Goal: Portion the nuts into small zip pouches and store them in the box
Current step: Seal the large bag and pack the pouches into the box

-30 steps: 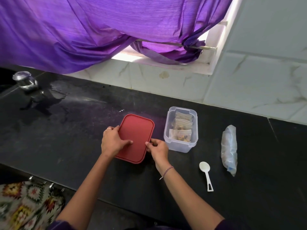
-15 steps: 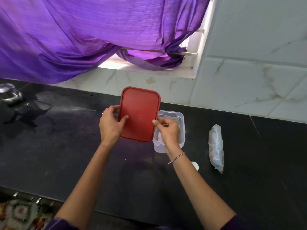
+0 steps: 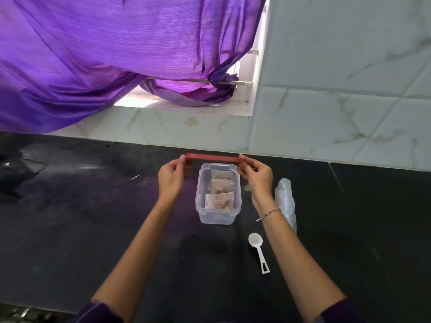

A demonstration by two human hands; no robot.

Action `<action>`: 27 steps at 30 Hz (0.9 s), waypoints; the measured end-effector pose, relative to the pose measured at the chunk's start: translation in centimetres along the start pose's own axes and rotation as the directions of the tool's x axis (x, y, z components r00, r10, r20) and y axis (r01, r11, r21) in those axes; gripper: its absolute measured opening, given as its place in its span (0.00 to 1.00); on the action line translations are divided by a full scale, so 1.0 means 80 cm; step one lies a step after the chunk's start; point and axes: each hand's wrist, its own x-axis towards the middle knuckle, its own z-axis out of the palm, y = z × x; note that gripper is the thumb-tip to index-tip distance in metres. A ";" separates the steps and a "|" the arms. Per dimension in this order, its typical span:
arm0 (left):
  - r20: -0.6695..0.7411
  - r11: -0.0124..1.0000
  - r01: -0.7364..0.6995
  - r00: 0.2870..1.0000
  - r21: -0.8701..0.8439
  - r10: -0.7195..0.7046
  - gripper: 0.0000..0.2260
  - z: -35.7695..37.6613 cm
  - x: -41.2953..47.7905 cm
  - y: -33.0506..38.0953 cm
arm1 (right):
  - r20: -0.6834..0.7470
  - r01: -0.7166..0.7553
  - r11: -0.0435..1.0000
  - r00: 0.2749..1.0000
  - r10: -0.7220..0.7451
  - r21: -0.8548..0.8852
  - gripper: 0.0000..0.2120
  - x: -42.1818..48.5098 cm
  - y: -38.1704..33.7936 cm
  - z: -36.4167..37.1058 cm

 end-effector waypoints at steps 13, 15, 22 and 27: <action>0.137 0.955 0.297 0.946 -0.014 -0.293 0.09 0.026 0.022 -0.034 | 0.093 -0.157 0.974 0.980 0.173 -0.163 0.12 0.034 0.038 -0.026; 0.146 0.948 0.316 0.936 0.047 -0.319 0.11 0.027 0.028 -0.044 | 0.082 -0.138 0.959 0.983 0.163 -0.247 0.15 0.034 0.041 -0.024; 0.112 0.923 0.205 0.961 0.325 -0.253 0.13 0.029 0.037 -0.069 | 0.051 -0.009 0.844 0.998 0.043 -0.536 0.12 0.023 0.049 -0.012; 0.132 0.865 0.078 0.978 0.496 -0.164 0.12 0.025 0.028 -0.074 | 0.103 0.107 0.701 0.994 -0.048 -0.705 0.12 0.008 0.056 -0.012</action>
